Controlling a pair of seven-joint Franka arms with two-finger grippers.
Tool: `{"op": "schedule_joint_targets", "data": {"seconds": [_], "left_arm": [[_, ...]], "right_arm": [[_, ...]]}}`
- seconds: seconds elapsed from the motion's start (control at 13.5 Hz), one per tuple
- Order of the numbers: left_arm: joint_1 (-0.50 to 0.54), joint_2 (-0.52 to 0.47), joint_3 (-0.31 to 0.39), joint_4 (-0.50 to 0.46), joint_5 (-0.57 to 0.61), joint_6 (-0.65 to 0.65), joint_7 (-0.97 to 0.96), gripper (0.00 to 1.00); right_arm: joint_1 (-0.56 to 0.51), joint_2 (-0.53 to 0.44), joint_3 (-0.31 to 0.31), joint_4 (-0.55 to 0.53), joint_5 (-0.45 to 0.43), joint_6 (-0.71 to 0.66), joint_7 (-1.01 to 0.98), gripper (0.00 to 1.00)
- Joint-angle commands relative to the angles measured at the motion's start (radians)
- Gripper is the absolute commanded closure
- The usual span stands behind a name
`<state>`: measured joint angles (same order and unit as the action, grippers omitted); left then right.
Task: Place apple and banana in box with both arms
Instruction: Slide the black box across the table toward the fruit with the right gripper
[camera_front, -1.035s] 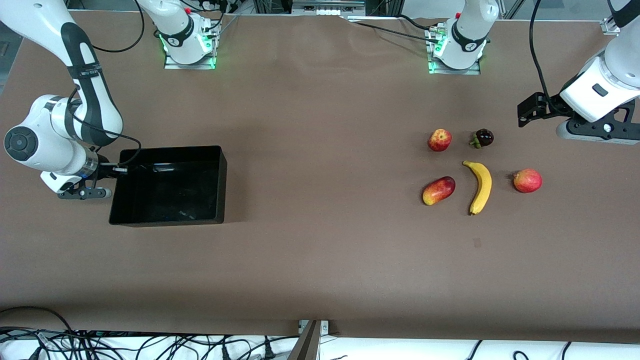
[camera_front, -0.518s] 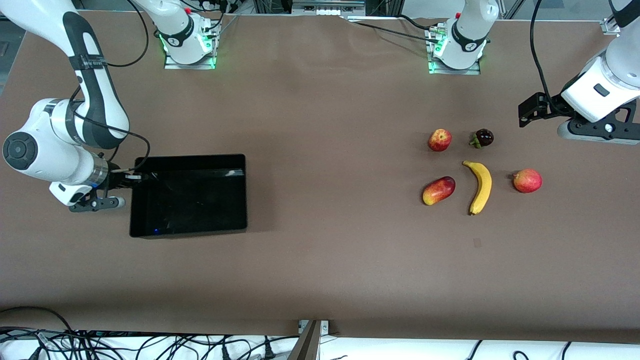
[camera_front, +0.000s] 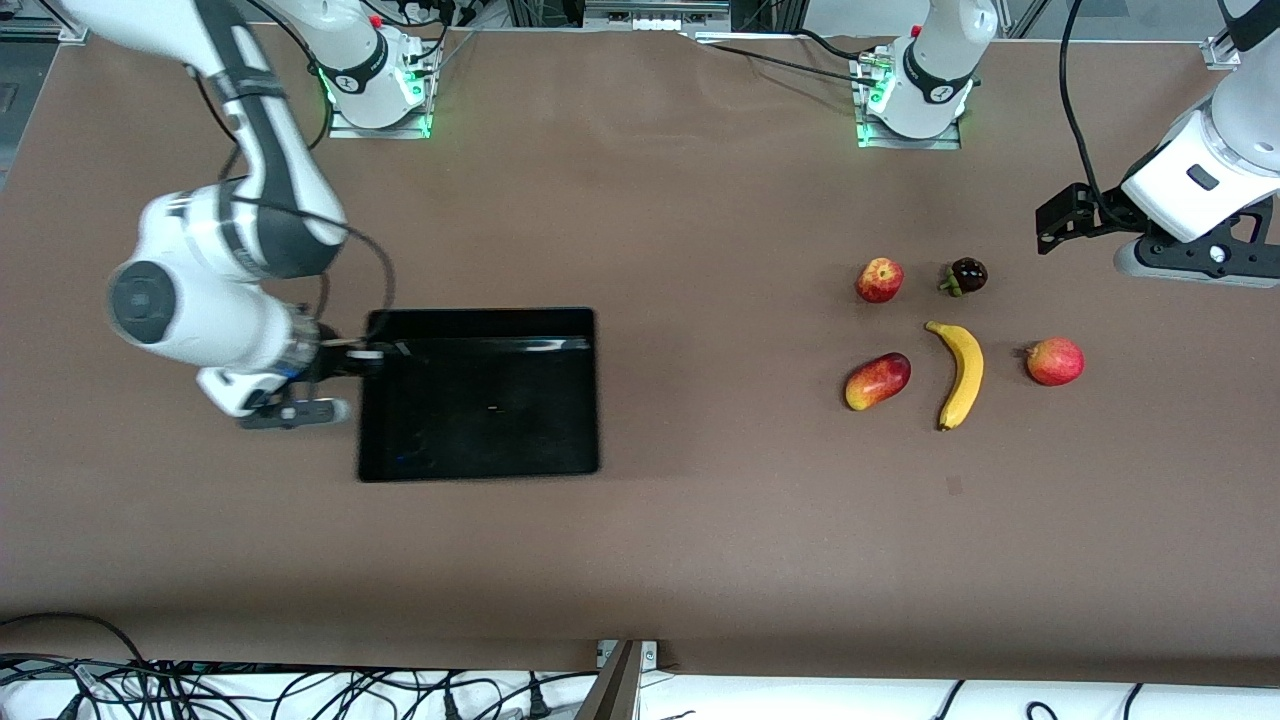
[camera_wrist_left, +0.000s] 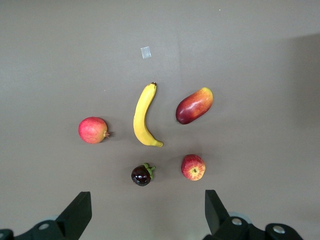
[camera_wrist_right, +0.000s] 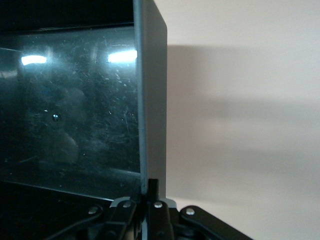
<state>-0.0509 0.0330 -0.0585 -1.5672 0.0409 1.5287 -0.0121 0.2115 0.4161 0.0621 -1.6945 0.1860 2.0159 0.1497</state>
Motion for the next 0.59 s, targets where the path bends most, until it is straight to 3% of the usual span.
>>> {"op": "schedule_joint_targets", "data": {"seconds": [0.0, 0.22, 0.52], "left_arm": [[0.000, 0.015, -0.007, 0.035, 0.016, -0.021, -0.008, 0.00], [0.000, 0.016, -0.010, 0.038, 0.016, -0.022, -0.008, 0.00], [0.000, 0.016, -0.009, 0.036, 0.014, -0.022, -0.008, 0.00]], "right_arm": [[0.119, 0.094, -0.001, 0.091, 0.090, -0.010, 0.118, 1.00], [0.231, 0.150, 0.002, 0.118, 0.176, 0.058, 0.224, 1.00], [0.328, 0.174, 0.002, 0.114, 0.184, 0.136, 0.241, 1.00]]}}
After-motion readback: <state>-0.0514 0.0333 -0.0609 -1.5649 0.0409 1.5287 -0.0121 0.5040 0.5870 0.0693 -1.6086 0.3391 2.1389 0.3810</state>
